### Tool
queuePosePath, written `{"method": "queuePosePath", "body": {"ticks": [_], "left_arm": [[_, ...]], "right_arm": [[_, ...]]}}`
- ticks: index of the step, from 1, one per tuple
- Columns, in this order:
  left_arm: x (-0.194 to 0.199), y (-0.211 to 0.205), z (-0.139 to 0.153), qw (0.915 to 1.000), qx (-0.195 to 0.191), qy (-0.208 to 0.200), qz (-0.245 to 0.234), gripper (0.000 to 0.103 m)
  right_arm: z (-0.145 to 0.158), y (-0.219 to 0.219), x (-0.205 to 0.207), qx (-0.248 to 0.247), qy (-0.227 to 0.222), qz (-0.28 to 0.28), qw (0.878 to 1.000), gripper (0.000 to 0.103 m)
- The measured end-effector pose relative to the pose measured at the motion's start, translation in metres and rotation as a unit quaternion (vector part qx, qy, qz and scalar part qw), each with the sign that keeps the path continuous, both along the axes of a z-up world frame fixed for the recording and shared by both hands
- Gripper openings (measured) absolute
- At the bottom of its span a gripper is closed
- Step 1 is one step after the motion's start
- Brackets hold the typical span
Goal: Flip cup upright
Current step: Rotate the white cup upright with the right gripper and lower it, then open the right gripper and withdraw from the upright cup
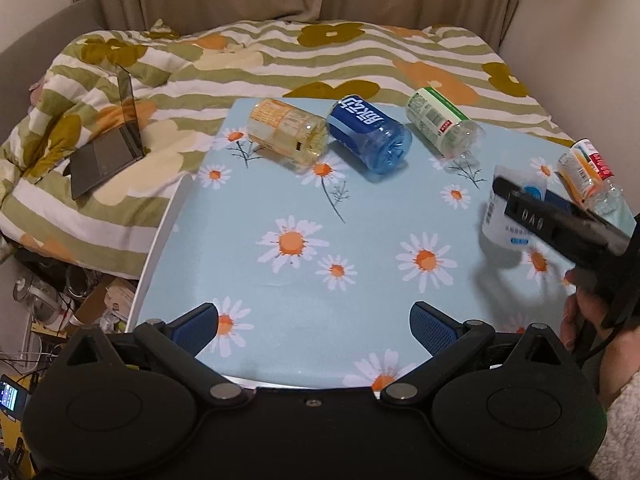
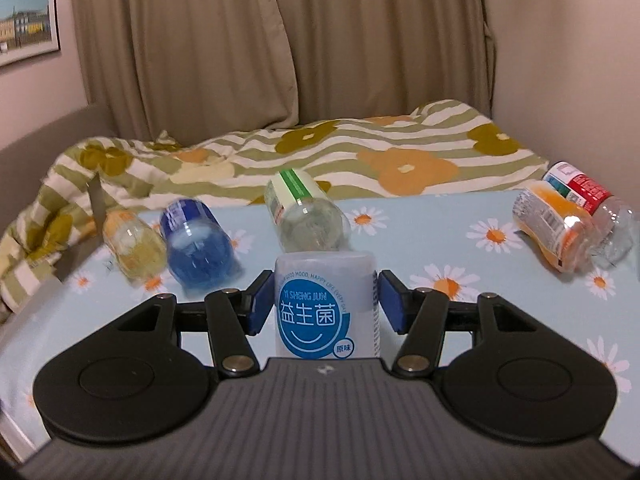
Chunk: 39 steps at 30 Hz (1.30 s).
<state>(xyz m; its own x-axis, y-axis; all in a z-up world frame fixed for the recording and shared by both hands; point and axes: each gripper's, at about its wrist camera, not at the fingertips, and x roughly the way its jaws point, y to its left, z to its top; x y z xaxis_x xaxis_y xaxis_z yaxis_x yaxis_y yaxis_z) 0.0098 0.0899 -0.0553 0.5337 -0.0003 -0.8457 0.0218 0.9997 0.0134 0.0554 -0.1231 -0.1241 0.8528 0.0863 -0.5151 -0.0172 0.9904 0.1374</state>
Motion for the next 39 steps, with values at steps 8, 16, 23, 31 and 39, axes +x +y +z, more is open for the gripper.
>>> {"method": "queuePosePath", "body": {"ticks": [8,16,23,31,39], "left_arm": [[0.001,0.001,-0.002,0.9999,-0.003,0.000,-0.010,0.103],[0.008,-0.010,-0.002,0.9994,-0.007,0.008,-0.032,0.103],[0.013,-0.015,-0.003,0.9989,0.009,0.019,-0.042,0.103],[0.013,-0.020,-0.003,0.9988,0.008,0.018,-0.046,0.103],[0.010,-0.032,0.006,0.9987,0.008,0.003,-0.050,0.103]], "right_arm": [[0.002,-0.001,-0.019,-0.012,0.015,0.017,1.000,0.072],[0.009,0.002,-0.023,-0.030,0.053,0.034,0.998,0.072],[0.012,0.000,-0.019,-0.025,0.074,0.039,0.996,0.075],[0.011,-0.002,-0.017,-0.021,0.096,0.028,0.995,0.103],[0.025,-0.012,-0.023,-0.017,0.121,0.041,0.992,0.103]]}}
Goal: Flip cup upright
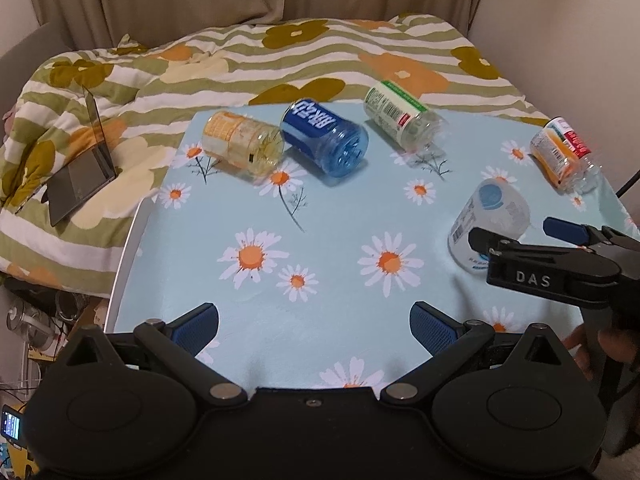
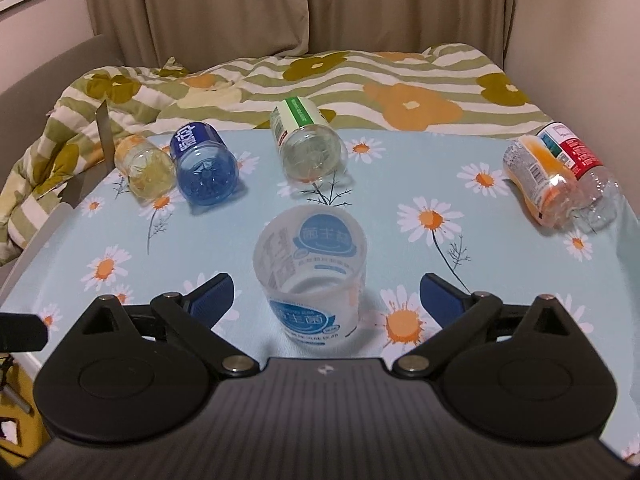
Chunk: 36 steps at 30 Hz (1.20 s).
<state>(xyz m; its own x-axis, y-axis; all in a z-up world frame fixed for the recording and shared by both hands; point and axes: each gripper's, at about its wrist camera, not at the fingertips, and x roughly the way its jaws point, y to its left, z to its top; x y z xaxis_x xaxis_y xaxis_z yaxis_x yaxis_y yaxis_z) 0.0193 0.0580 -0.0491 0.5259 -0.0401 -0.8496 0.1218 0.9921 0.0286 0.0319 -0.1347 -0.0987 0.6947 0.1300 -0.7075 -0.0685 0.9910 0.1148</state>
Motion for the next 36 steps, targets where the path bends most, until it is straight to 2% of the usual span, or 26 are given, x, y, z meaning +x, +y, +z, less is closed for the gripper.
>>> {"method": "queuePosePath", "body": {"ticks": [10,15,28,36], "left_arm": [[-0.011,-0.020,0.034,0.9987,-0.003,-0.050,-0.006,0.103],[-0.017,-0.032,0.044,0.9970,0.000,-0.076,-0.015,0.103],[-0.038,-0.056,0.053,0.9928,0.006,-0.115,-0.033,0.103],[-0.039,-0.060,0.056,0.9921,0.010,-0.122,-0.029,0.103]], "right_arm": [[0.068,-0.029,-0.029,-0.013,0.041,0.001,0.999,0.103],[0.092,-0.049,-0.046,-0.028,0.066,-0.016,0.997,0.103],[0.098,-0.080,-0.066,-0.028,0.092,-0.049,0.994,0.103],[0.097,-0.084,-0.068,-0.026,0.093,-0.052,0.994,0.103]]}}
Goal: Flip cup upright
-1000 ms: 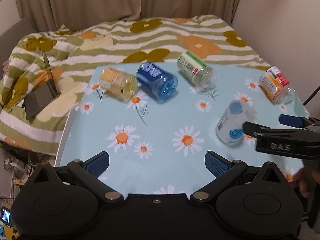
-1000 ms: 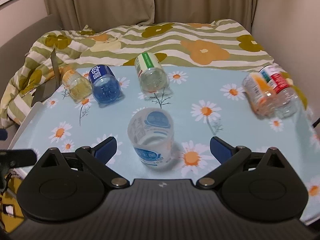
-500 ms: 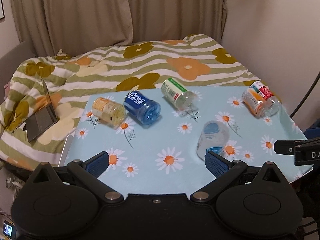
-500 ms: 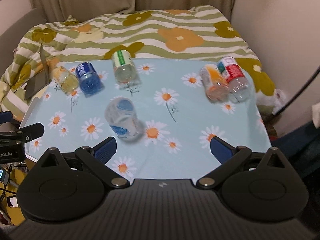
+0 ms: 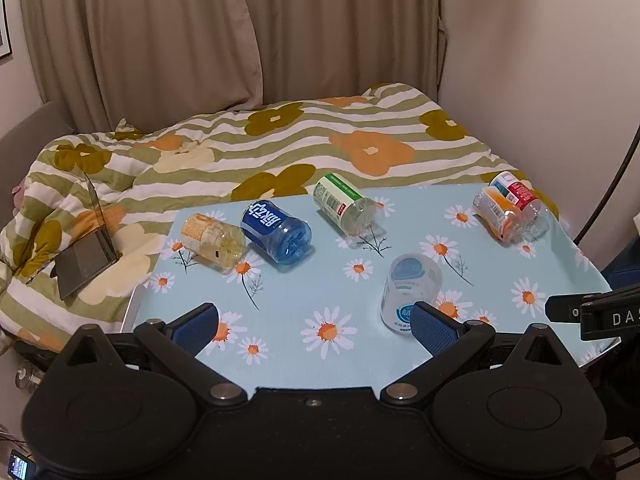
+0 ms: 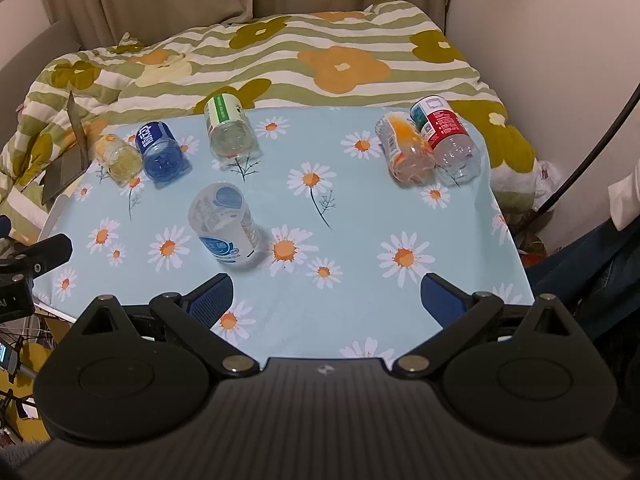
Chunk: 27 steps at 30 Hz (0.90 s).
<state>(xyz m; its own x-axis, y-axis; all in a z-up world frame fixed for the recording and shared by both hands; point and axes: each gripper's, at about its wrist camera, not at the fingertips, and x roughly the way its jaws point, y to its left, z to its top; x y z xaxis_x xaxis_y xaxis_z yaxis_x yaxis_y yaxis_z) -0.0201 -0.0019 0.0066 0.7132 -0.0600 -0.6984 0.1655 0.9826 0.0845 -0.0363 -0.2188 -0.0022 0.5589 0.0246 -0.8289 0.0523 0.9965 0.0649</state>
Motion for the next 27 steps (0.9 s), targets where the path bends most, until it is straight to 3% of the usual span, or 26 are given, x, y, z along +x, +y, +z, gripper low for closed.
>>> {"method": "queuePosePath", "body": {"ticks": [27], "left_arm": [[-0.0023,-0.0022,0.0056,0.9999,0.005,-0.008,0.003,0.103]], "right_arm": [[-0.0023,-0.0037,-0.0005,0.000,0.002,0.000,1.000,0.103]]}}
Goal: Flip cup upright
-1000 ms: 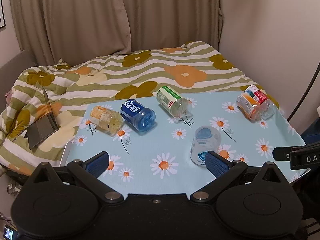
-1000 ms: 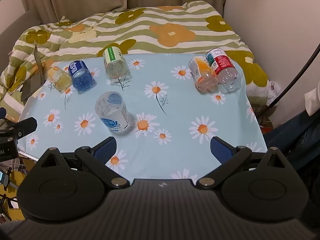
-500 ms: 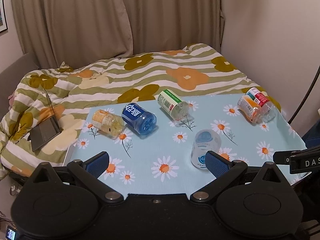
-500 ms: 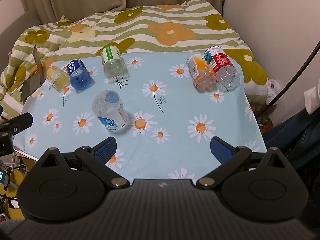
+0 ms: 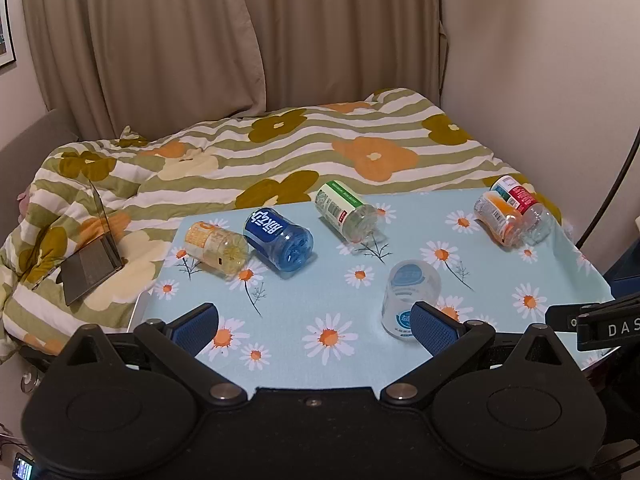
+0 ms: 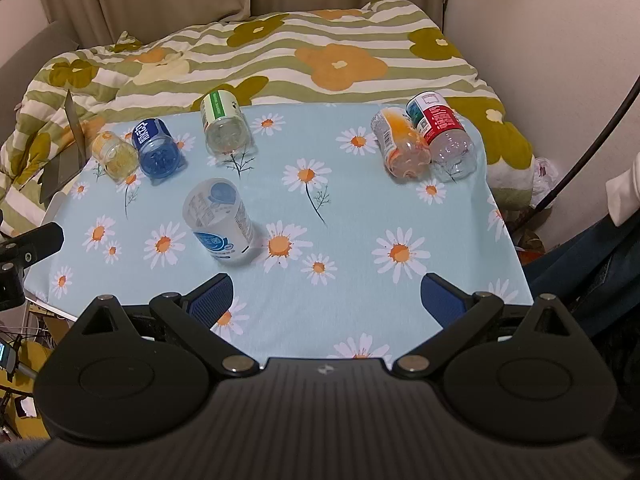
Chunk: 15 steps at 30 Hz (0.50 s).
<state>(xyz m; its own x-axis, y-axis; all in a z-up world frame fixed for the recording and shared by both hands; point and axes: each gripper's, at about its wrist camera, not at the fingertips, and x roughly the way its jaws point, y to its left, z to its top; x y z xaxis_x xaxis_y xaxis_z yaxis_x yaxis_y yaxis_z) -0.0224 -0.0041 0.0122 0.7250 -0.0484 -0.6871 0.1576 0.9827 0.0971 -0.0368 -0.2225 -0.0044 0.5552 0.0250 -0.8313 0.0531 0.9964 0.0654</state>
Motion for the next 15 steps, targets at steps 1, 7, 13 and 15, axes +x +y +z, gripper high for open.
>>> {"method": "queuePosePath", "body": {"ticks": [1,7,13,15], "left_arm": [[0.0002,0.0004,0.0004,1.0000,-0.001,0.000,0.000,0.103],[-0.0005,0.0011,0.0003,1.0000,0.000,0.000,0.001,0.103],[-0.0001,0.0042,-0.0005,1.0000,0.001,0.000,0.002,0.103],[0.0002,0.0055,-0.0007,1.0000,0.002,-0.001,0.003,0.103]], "right_arm": [[-0.0002,-0.0005,0.0002,0.000,0.001,0.000,1.000,0.103],[-0.0002,0.0011,-0.0004,0.000,0.000,-0.001,1.000,0.103],[-0.0004,0.0018,-0.0002,0.000,0.000,0.000,1.000,0.103],[0.0000,0.0030,-0.0001,0.000,0.000,-0.001,1.000,0.103]]}}
